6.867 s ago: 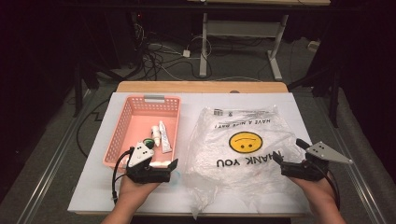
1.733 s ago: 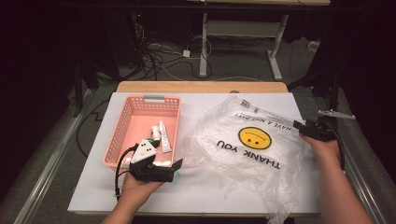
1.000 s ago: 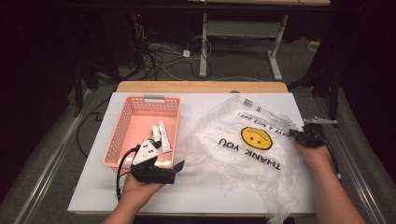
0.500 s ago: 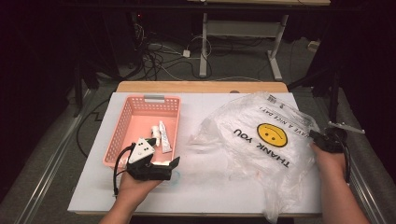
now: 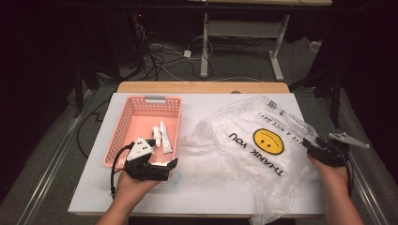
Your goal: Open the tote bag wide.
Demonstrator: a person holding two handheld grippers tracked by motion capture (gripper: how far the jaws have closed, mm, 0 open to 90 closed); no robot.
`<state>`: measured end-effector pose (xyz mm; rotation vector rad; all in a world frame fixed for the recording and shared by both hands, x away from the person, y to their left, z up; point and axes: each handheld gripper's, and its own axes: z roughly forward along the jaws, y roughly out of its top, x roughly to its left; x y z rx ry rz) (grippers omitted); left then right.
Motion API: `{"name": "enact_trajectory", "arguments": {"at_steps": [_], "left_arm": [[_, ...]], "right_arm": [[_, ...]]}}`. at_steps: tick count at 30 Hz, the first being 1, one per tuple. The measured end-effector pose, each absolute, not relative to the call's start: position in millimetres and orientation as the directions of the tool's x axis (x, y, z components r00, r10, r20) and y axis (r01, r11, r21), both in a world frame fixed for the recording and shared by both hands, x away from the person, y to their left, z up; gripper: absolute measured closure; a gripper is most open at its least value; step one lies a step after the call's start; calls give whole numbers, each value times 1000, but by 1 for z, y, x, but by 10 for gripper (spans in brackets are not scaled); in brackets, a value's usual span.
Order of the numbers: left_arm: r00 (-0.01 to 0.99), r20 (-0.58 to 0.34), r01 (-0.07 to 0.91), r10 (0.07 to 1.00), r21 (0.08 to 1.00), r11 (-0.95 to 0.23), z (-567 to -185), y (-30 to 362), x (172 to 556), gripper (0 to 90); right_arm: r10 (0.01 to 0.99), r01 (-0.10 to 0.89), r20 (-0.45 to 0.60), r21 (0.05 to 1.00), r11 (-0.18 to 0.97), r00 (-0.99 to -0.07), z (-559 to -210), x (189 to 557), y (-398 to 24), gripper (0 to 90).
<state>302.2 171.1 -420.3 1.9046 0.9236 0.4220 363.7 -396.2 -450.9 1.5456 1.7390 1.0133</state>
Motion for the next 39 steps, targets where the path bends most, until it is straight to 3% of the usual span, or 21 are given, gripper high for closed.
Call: {"name": "enact_trajectory", "arguments": {"at_steps": [8, 12, 14, 17, 39], "left_arm": [[667, -88, 424, 740, 861, -280, -422, 169, 301, 0], [665, -97, 433, 741, 858, -276, -423, 168, 302, 0], [662, -98, 431, 743, 860, -271, -423, 168, 301, 0], [663, -91, 424, 743, 863, -273, -424, 168, 301, 0], [663, -89, 418, 744, 868, -269, -425, 170, 295, 0]], "right_arm": [[946, 444, 47, 889, 106, -321, -418, 346, -386, 163], [929, 423, 44, 898, 124, -367, -416, 342, -372, 138], [918, 418, 58, 900, 122, -393, -418, 342, -357, 56], [908, 419, 56, 898, 136, -416, -421, 344, -348, 0], [795, 368, 31, 897, 245, -605, -421, 347, -258, 0]]}}
